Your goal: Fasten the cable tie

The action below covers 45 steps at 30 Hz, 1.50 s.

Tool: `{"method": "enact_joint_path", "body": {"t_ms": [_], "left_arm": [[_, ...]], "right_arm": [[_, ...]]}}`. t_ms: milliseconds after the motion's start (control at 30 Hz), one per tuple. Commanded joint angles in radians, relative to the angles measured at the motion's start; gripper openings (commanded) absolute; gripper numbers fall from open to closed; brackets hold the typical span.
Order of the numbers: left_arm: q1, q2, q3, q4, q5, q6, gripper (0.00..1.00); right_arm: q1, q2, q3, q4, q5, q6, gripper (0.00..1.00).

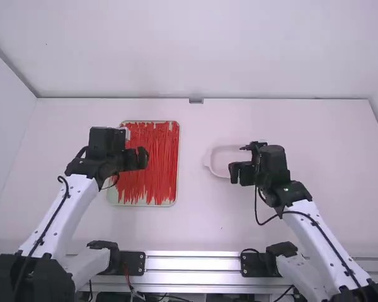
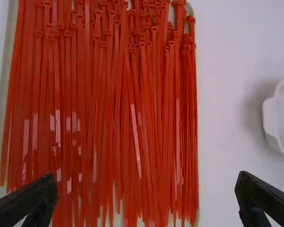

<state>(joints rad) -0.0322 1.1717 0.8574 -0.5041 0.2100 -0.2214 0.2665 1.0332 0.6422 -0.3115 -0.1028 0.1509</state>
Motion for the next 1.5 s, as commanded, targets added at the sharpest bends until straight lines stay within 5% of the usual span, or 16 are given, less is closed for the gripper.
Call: {"method": "enact_joint_path", "body": {"t_ms": [0,933,1467], "left_arm": [[-0.008,0.006,0.031,0.000,0.011,-0.007,0.99],[-0.008,0.044,0.057,0.144,-0.032,0.028,0.99],[-0.008,0.557,0.526,-0.094,0.131,0.099,0.99]], "right_arm": [[0.001,0.006,0.033,-0.003,-0.005,0.005,1.00],[0.002,0.006,0.032,0.039,-0.009,0.032,1.00],[0.001,0.006,0.032,0.034,-0.009,0.033,0.99]]}}
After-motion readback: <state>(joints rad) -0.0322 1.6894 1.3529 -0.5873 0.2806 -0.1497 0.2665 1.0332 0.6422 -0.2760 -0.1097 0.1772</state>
